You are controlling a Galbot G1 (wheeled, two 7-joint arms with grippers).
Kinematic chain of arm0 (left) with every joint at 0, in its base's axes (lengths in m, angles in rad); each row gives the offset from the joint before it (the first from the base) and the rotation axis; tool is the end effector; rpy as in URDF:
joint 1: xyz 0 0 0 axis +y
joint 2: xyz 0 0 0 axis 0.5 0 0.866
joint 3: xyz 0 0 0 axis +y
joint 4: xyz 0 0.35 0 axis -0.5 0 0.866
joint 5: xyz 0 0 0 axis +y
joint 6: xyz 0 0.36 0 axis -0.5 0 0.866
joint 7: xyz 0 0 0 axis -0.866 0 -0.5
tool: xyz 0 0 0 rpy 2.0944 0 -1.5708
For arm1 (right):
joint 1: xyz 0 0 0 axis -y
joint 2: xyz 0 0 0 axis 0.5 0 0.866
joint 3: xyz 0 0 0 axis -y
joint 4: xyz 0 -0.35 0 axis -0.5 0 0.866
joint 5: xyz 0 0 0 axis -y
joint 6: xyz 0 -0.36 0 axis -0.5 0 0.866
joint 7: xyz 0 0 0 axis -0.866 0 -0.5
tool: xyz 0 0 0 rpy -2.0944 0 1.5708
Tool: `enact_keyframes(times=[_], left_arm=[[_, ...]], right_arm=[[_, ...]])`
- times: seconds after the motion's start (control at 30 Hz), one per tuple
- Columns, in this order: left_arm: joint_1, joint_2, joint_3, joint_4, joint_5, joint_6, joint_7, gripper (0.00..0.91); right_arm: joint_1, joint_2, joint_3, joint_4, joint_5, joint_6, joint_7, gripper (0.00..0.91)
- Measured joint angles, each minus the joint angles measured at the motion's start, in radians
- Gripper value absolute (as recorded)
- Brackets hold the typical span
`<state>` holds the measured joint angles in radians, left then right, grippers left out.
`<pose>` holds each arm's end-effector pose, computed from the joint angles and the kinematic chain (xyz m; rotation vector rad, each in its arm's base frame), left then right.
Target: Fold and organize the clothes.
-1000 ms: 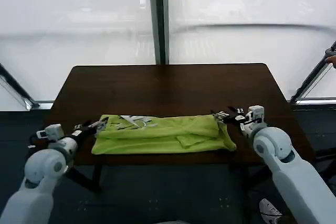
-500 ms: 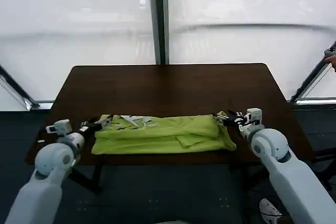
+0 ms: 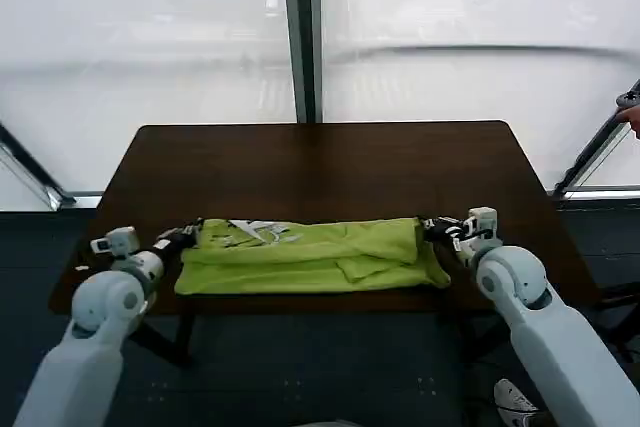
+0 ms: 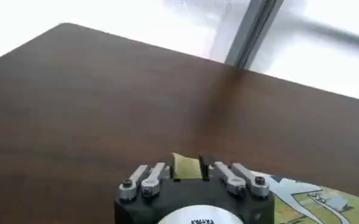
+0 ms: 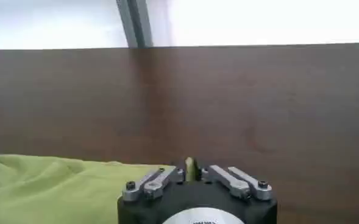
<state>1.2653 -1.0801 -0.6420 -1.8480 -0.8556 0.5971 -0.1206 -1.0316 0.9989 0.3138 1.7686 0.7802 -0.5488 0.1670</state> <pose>0.2919 0.1546 -0.2721 -0.0386 -2.5800 0.3926 0.3495 -0.0893 -0.2692 0.2410 -2.6159 -0.1306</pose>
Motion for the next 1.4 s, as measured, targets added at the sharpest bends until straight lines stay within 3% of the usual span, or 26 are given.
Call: enact_keyframes(times=[0.33, 0.37, 0.43, 0.63, 1.07, 1.4], left_arm=[[-0.027, -0.021, 0.027, 0.008, 0.003, 0.019, -0.023, 0.878], [-0.030, -0.023, 0.028, 0.010, 0.003, 0.020, -0.026, 0.731], [-0.032, -0.027, 0.031, 0.013, 0.003, 0.023, -0.030, 0.205], [-0.027, -0.039, 0.040, 0.014, 0.004, 0.024, -0.042, 0.010], [-0.028, -0.041, 0.041, 0.013, 0.009, 0.006, -0.037, 0.000], [-0.034, -0.039, 0.018, 0.016, 0.002, -0.008, -0.036, 0.000]], right_arm=[[-0.002, -0.002, -0.004, 0.016, 0.001, -0.005, -0.002, 0.000], [-0.001, -0.002, -0.005, 0.016, 0.001, -0.005, -0.002, 0.000], [0.001, -0.003, -0.005, 0.017, 0.002, -0.005, -0.002, 0.000], [0.003, -0.003, -0.005, 0.017, 0.003, -0.005, -0.003, 0.000], [-0.003, 0.003, 0.002, 0.017, 0.004, 0.000, 0.003, 0.000], [-0.002, 0.043, 0.004, -0.019, 0.005, 0.064, 0.061, 0.000]])
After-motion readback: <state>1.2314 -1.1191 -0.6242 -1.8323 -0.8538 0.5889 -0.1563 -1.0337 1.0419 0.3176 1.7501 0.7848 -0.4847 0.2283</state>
